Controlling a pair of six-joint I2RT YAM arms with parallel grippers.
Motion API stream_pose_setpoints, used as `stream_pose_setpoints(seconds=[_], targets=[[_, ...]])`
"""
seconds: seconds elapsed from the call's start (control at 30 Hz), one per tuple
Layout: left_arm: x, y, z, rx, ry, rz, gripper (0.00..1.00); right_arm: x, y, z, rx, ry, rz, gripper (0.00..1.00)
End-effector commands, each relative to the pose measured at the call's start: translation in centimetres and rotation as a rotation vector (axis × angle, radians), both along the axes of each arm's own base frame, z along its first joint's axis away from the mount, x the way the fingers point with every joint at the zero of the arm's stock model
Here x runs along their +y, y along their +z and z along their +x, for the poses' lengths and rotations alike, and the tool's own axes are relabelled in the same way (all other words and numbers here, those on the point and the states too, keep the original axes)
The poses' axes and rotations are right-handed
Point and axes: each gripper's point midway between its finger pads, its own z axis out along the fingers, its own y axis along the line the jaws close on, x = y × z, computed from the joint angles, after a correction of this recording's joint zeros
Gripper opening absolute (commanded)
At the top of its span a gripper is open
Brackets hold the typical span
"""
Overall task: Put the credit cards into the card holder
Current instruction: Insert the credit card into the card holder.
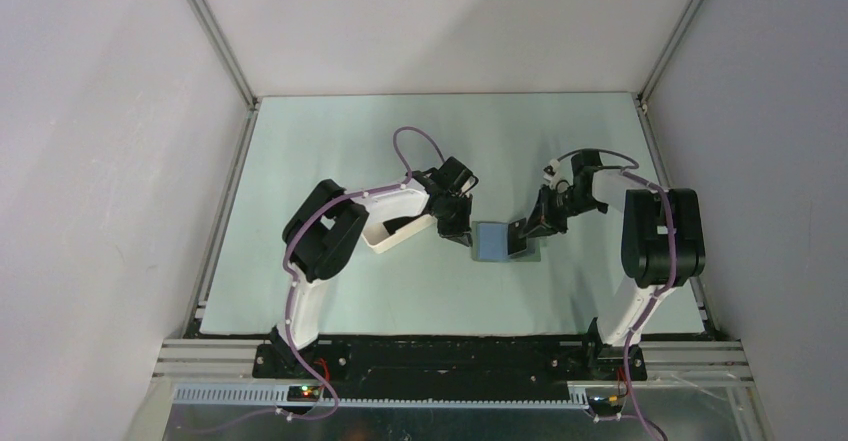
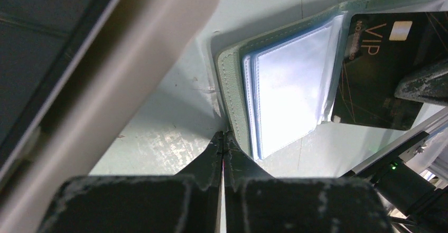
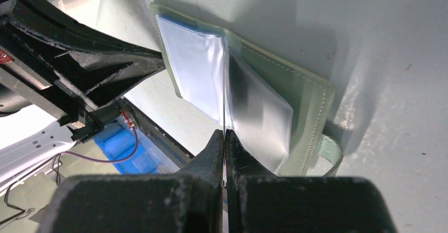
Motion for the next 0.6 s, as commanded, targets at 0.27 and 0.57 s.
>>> stream_pose_setpoints(seconds=[0.27, 0.57], targets=[[2.8, -3.7, -1.2, 0.052, -0.024, 0.144, 0.01, -0.4, 1.6, 4.4, -0.227, -0.126, -0.015, 0.00], [2.8, -3.6, -1.2, 0.050, -0.024, 0.142, 0.01, 0.8, -0.1, 4.7, -0.207, -0.128, 0.021, 0.00]])
